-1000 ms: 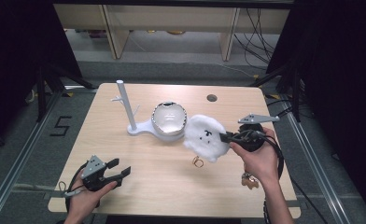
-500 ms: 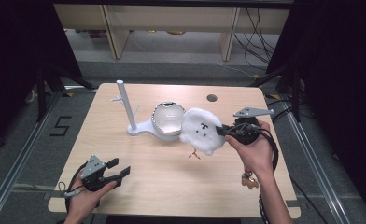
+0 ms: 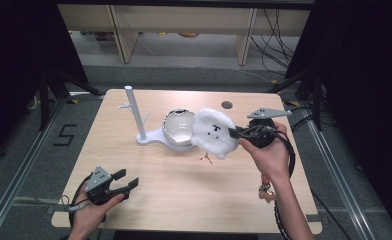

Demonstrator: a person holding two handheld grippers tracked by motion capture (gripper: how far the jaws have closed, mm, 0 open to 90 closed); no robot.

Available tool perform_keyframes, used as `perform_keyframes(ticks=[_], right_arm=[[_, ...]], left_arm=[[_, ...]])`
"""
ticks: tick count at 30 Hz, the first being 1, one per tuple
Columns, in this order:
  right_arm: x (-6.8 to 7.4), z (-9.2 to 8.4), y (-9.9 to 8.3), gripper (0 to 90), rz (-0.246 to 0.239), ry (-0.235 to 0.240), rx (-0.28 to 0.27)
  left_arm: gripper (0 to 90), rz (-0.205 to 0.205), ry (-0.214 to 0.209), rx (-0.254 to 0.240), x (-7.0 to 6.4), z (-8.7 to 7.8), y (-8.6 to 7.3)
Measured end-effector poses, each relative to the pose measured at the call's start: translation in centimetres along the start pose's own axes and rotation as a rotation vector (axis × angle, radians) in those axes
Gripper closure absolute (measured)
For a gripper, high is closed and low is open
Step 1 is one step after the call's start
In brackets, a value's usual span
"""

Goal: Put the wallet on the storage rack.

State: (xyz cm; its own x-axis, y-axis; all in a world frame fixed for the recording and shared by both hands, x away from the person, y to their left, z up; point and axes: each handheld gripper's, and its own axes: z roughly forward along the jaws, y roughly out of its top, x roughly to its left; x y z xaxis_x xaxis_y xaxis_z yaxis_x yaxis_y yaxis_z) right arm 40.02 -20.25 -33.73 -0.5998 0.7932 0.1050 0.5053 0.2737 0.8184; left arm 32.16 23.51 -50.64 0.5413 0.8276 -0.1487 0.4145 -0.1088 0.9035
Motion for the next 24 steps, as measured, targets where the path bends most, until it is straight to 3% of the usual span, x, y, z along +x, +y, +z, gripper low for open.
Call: perform_keyframes(ticks=[2,3,5,8,9,11,14,15,17,19,22,24], right_arm=[[-0.19,0.15,0.13,83.3,-0.028,-0.001,-0.012],[0.07,0.07,0.15,83.3,0.008,-0.003,-0.004],[-0.21,0.22,0.26,83.3,-0.025,-0.004,-0.021],[-0.09,0.23,0.4,83.3,-0.002,-0.006,-0.016],[-0.24,0.25,0.47,83.3,-0.027,-0.014,-0.022],[-0.05,0.37,0.49,83.3,-0.002,-0.005,-0.024],[-0.28,0.43,0.64,83.3,-0.036,-0.014,-0.022],[-0.1,0.49,0.64,83.3,-0.008,-0.003,-0.016],[-0.19,0.63,0.79,83.3,-0.02,-0.001,-0.022],[-0.01,0.6,0.83,83.3,0.004,0.001,-0.015],[-0.17,0.84,0.98,83.3,-0.019,0.008,-0.032],[-0.08,0.77,1.07,83.3,-0.007,0.0,-0.026]], left_arm=[[36.6,0.0,0.001,-0.001,0.0,0.0,0.0],[36.6,0.0,0.001,-0.001,0.01,0.0,0.01],[36.6,0.002,0.002,-0.001,0.03,0.0,0.01],[36.6,0.001,0.003,-0.001,0.03,-0.02,0.01],[36.6,0.001,0.002,-0.002,0.04,-0.02,0.01],[36.6,0.0,0.002,-0.001,0.04,-0.03,0.0],[36.6,0.0,0.002,-0.001,0.03,-0.04,0.0],[36.6,0.0,0.003,0.0,0.03,-0.05,0.0],[36.6,-0.004,-0.006,-0.009,0.05,-0.01,-0.04],[36.6,-0.002,-0.004,-0.008,0.08,-0.03,-0.05],[36.6,0.0,0.004,-0.004,0.08,-0.13,-0.02],[36.6,0.0,0.003,-0.003,0.07,-0.14,-0.04]])
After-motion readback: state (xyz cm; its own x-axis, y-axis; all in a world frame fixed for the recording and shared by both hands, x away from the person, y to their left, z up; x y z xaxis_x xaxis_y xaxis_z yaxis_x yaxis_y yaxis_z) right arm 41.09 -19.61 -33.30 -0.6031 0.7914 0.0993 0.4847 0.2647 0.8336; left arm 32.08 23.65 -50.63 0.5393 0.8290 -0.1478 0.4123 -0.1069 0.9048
